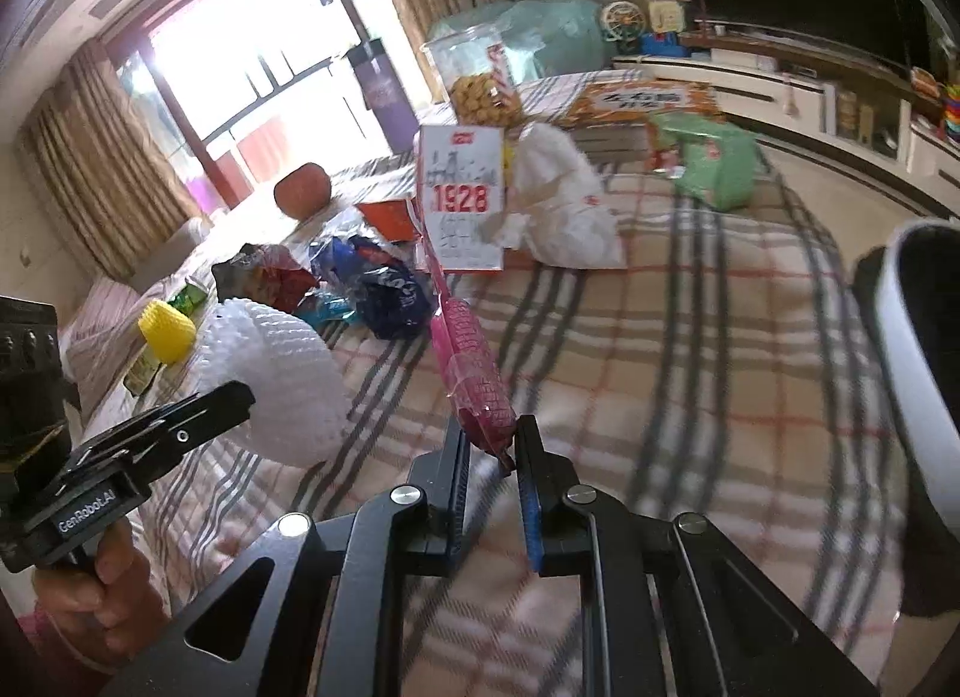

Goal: Collect trash
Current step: 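Grasp the white mesh fruit net with the left gripper while the right grasps the pink plastic item, then carry the mesh net and pink item over the trash bin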

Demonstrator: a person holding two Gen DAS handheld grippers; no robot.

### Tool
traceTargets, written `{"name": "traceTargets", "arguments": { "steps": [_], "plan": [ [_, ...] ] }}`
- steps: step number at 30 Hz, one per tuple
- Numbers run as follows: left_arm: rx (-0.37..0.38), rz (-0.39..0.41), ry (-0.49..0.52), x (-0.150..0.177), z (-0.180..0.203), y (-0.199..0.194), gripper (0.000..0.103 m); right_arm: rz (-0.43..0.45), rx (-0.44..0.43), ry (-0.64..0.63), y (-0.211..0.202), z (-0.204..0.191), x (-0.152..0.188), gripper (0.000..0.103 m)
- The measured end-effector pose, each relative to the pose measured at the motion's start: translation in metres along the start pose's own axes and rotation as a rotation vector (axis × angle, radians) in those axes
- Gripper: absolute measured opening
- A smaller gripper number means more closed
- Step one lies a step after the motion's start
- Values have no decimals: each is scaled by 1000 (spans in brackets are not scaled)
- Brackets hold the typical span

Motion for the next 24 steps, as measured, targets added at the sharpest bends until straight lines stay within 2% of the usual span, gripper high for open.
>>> {"name": "traceTargets", "arguments": {
  "steps": [10, 24],
  "plan": [
    [85, -25, 105, -8, 57, 30, 18, 60, 70, 90, -48, 46, 11, 15],
    [180, -58, 197, -22, 123, 81, 18, 136, 187, 200, -107, 114, 24, 15]
  ]
}}
Point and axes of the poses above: each gripper's, at about its wrist camera, not at the fingertips, and y roughly the way its jaws point, z to its right, x to its underside, the point moved 4 cm from there along y, roughly the way its jaws point
